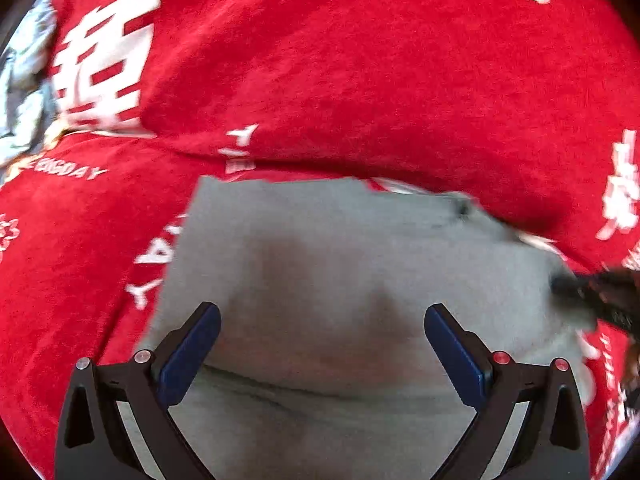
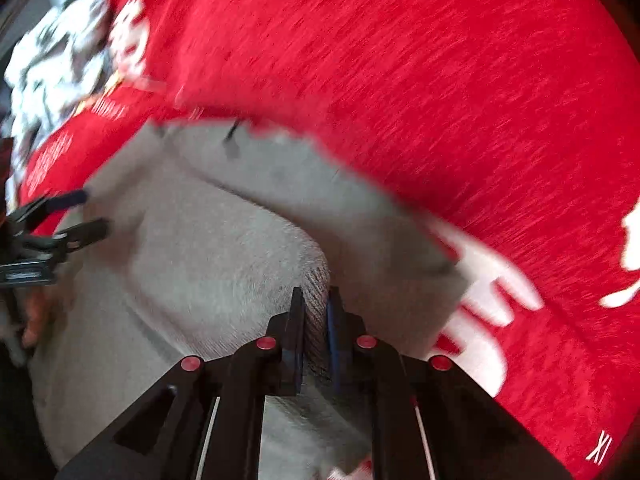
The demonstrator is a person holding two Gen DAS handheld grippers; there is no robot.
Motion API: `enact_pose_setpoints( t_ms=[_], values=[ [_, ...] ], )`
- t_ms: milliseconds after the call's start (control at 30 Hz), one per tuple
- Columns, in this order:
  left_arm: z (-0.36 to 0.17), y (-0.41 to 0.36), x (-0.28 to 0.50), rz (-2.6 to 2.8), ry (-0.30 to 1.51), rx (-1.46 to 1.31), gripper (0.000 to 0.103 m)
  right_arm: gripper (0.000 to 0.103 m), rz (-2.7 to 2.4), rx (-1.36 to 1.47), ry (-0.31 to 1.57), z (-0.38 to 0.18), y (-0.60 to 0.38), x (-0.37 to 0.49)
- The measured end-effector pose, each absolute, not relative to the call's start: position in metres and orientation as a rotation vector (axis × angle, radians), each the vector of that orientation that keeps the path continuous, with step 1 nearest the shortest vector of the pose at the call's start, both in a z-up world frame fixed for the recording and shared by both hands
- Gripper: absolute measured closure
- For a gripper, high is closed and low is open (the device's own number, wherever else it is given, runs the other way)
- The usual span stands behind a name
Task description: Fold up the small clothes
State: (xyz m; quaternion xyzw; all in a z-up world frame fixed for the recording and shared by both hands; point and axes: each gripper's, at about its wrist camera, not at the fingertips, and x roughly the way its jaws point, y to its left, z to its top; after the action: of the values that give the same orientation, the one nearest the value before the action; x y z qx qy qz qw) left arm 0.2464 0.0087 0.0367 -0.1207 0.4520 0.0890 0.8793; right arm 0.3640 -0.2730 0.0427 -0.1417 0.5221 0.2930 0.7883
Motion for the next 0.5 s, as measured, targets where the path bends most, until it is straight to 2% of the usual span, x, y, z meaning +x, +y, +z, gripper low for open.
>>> enact_pose_setpoints(
  t_ms=[67, 100, 167, 200, 233, 367, 433, 500],
  values=[
    [0.018, 0.009, 0.261, 0.191, 1.045, -0.206, 0.001, 0.091, 0.607, -0.301, 1.215, 0.018, -0.272, 0.368],
    [0.008, 0.010, 0.264, 0.203, 1.095, -0.167, 0.001, 0.085, 0.585, -0.322, 1.233, 0.010, -0.271, 0.366],
    [0.015, 0.013, 0.259, 0.197, 1.061, -0.153, 0.001, 0.067, 0.553, -0.278, 1.196, 0.018, -0.276, 0.362],
    [0.022, 0.018, 0.255, 0.202, 1.036, -0.164, 0.001, 0.045, 0.529, -0.252, 1.193, 0.023, -0.280, 0.360],
    [0.025, 0.022, 0.252, 0.203, 1.022, -0.179, 0.001, 0.040, 0.495, -0.221, 1.144, 0.036, -0.288, 0.355],
    [0.004, 0.046, 0.252, 0.257, 1.085, -0.166, 0.000, 0.039, 0.535, -0.097, 1.045, 0.060, -0.297, 0.328],
    [-0.003, 0.069, 0.248, 0.210, 1.078, -0.296, 0.000, 0.034, 0.589, -0.065, 1.124, 0.043, -0.292, 0.324],
    [-0.005, 0.084, 0.247, 0.198, 1.116, -0.371, 0.000, 0.033, 0.549, -0.081, 1.240, 0.017, -0.297, 0.315]
  ],
)
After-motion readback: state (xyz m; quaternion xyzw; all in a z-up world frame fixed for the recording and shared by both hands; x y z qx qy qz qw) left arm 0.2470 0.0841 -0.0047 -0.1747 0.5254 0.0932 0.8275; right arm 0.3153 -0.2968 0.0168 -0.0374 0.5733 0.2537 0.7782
